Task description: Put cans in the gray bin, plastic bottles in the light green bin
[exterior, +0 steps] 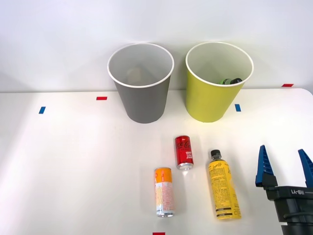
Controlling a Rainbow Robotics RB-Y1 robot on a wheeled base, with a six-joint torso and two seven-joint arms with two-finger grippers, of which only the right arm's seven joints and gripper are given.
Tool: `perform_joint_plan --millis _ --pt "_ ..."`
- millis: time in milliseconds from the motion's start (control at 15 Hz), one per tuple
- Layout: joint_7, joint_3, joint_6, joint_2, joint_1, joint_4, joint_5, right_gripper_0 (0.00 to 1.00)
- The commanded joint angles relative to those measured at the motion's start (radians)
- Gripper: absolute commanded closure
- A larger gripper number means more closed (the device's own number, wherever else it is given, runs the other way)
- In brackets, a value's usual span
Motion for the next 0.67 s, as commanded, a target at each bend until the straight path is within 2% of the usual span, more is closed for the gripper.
perform_joint_plan --millis 67,200,667 --pt "-0.004 -0.003 -0.034 -0.002 0.005 0.064 0.01 0.0" --pt "-0.007 -0.023 -0.034 0.019 0.034 0.067 0.041 0.0" --pt "-0.005 -0.076 -0.032 0.174 0.143 0.069 0.205 0.0"
